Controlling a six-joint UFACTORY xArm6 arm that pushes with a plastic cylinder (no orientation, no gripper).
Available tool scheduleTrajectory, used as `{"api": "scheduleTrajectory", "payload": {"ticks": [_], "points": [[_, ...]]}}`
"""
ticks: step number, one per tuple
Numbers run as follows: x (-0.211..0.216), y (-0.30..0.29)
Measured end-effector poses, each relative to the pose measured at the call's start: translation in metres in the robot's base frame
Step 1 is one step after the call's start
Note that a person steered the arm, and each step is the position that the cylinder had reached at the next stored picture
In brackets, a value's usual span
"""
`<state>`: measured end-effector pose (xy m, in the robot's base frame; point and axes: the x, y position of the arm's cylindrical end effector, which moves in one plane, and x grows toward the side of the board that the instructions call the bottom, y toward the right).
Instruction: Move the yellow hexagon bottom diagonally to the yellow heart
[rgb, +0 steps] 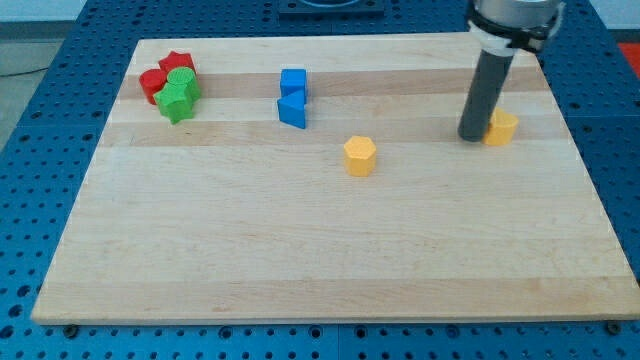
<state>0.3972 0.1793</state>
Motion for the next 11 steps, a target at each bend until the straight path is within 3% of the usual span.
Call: {"api": "scheduleTrajectory", "payload": {"ticks": [1, 2, 3, 4, 5, 6, 10, 11], "points": [[0.001, 0.002], [0.048, -0.019], [0.086, -0.076], [0.085, -0.165], [0.058, -0.232], [0.042, -0.234], [0.047, -0.065], [0.046, -0.057]]}}
